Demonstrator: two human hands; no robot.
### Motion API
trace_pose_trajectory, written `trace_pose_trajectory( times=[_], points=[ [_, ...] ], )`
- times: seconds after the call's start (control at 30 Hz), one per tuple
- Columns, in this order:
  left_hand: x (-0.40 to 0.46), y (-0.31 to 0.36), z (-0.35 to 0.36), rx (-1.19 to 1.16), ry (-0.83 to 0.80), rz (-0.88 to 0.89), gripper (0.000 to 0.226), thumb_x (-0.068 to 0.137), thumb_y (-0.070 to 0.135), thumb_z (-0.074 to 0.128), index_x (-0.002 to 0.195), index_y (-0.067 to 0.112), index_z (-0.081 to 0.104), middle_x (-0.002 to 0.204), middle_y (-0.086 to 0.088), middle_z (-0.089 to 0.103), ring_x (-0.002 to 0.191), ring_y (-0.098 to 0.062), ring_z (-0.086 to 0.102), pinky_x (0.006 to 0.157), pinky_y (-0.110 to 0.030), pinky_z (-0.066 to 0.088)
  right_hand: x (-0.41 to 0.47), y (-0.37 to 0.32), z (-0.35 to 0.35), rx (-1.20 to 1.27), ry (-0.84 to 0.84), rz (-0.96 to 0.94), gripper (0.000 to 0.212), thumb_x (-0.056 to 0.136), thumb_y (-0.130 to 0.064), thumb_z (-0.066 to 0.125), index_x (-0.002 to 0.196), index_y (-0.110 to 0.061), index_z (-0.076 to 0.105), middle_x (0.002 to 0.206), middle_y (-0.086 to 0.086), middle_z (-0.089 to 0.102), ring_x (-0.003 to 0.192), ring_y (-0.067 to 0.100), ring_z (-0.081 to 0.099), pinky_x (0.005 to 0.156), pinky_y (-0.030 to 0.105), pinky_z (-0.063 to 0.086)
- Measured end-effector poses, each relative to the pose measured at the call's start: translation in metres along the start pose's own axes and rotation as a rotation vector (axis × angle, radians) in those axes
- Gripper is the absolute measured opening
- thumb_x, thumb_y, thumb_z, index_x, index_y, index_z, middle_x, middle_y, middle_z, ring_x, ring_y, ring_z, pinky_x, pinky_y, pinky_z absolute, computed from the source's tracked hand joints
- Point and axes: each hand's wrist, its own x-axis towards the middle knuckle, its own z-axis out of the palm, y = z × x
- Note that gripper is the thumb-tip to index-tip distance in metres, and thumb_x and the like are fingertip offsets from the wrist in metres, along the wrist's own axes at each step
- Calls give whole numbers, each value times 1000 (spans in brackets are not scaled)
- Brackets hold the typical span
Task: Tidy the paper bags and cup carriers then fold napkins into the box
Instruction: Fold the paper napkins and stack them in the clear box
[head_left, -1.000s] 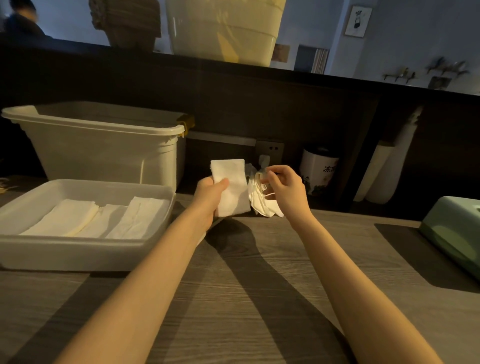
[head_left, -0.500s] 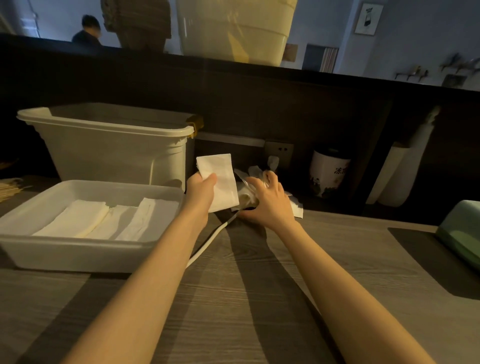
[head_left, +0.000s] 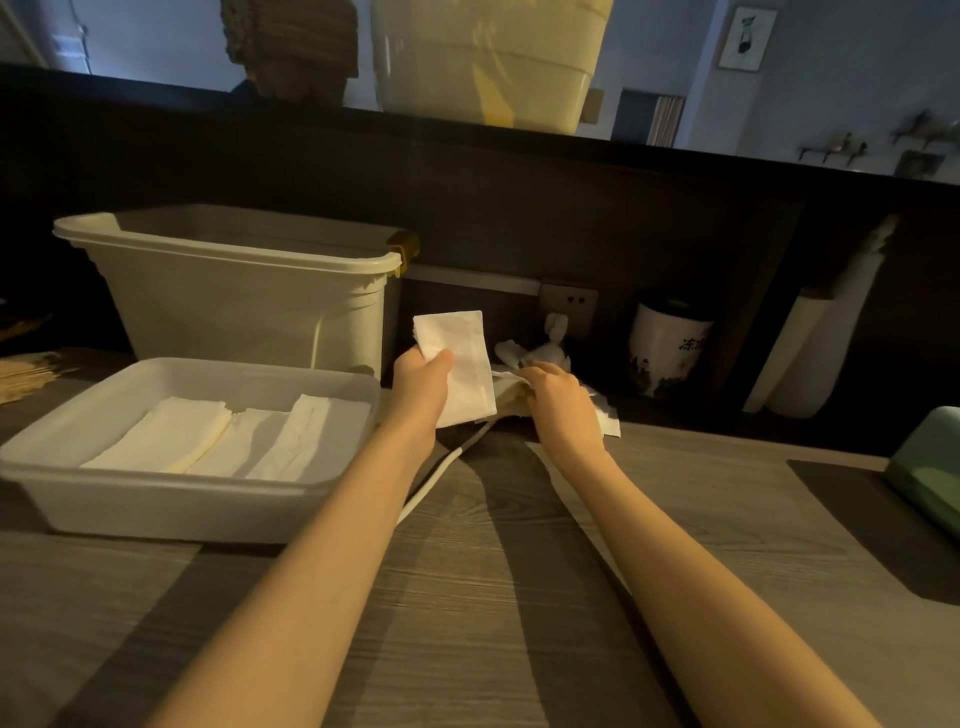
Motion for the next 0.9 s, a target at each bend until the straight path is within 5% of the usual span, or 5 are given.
trace_pose_trajectory(
  times=[0.2, 0.43, 0.73, 0.9],
  points=[
    [-8, 12, 1, 7, -26, -12, 36, 97, 22, 46, 131, 12, 46, 124, -11, 55, 109, -28, 54, 88, -39, 48, -27, 11, -29, -47, -69, -11, 33, 94, -12, 54, 127, -13, 52, 118, 10, 60, 100, 25, 61, 81, 34, 52],
    [-37, 15, -6, 9, -85, 22, 33, 97, 23, 47, 128, 12, 47, 111, -5, 54, 98, -22, 52, 81, -35, 46, -74, 23, -63, 93, -182, -57, 28, 97, -13, 44, 118, -13, 62, 110, 9, 63, 102, 27, 57, 86, 34, 44],
    [-66, 5, -25, 11, -123, 40, 33, 97, 22, 46, 129, 12, 46, 107, -2, 54, 89, -17, 52, 75, -33, 46, -108, 8, -90, 144, -444, -8, 38, 90, -18, 55, 128, -22, 55, 135, 0, 51, 119, 16, 49, 92, 24, 40],
    [-71, -6, -31, 25, -112, 72, 32, 98, 24, 46, 128, 15, 45, 104, 1, 51, 88, -14, 51, 77, -33, 46, -102, -2, -86, 178, -194, 74, 26, 93, -27, 52, 116, -21, 63, 117, -2, 58, 92, 10, 54, 72, 22, 43]
  ],
)
